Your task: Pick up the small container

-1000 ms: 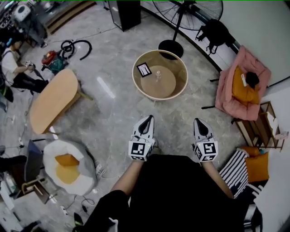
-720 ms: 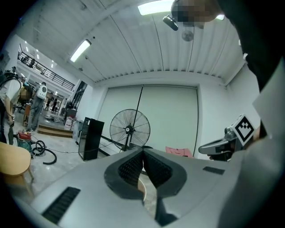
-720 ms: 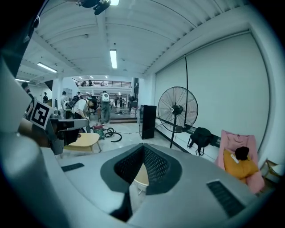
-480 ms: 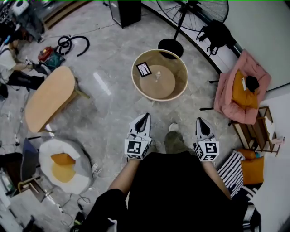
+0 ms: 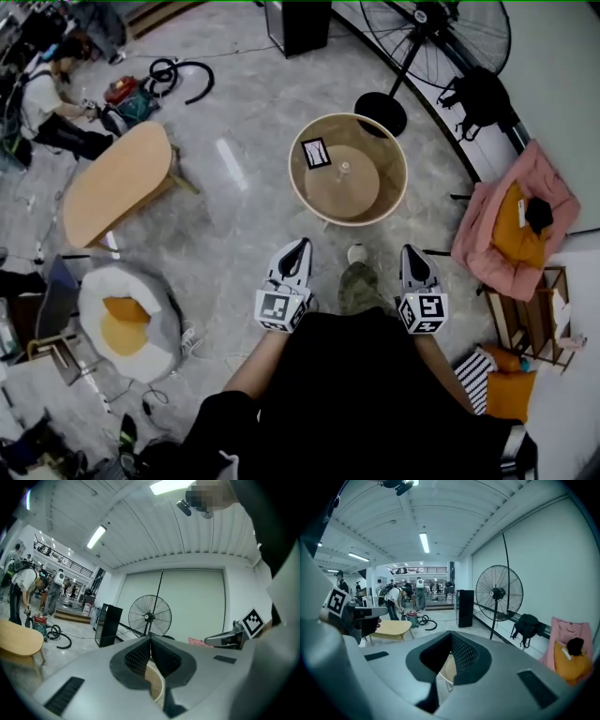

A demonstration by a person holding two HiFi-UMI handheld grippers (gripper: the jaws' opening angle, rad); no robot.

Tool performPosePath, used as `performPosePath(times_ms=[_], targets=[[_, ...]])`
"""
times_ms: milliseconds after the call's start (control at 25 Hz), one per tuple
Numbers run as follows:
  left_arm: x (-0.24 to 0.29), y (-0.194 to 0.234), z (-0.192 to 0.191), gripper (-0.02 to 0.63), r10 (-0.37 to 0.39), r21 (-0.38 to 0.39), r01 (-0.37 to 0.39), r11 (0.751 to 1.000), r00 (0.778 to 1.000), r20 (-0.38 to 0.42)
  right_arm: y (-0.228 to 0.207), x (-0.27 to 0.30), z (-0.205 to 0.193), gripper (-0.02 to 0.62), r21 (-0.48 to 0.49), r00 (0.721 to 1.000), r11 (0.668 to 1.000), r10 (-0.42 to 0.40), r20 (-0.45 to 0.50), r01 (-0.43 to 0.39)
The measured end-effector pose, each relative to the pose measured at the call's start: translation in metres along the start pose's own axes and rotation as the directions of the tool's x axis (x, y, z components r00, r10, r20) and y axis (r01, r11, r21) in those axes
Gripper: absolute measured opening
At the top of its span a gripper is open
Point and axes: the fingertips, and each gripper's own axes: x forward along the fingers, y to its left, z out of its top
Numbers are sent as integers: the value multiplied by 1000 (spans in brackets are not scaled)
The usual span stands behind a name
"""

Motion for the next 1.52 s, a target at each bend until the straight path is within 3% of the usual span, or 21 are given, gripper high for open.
performPosePath(times_ms=[120, 280, 480, 920, 1240, 1520], targets=[[31, -2, 4, 20, 42, 7, -41, 999, 999, -10, -20, 29, 11, 21, -5, 999, 999, 52, 1, -52], [75, -9, 2, 20, 91, -47, -91, 995, 996, -1, -60, 69, 20, 21, -20, 994, 994, 105, -1, -105], [136, -19, -7, 20, 139, -10, -139, 990, 989, -51, -105, 119, 26, 21, -8, 983, 983, 183, -11, -183], [216, -21, -28, 20, 218, 95, -207, 974, 967, -130, -169, 204, 39, 21, -5, 949, 950, 313, -42, -313], [250, 2, -52, 20, 308, 56, -303, 951, 940, -148, -181, 249, 28, 21, -19, 923, 923, 382, -53, -383], [265, 20, -87, 20, 283, 20, -284, 959, 939, -197, -175, 273, 9, 21, -21, 923, 929, 365, -121, -370]])
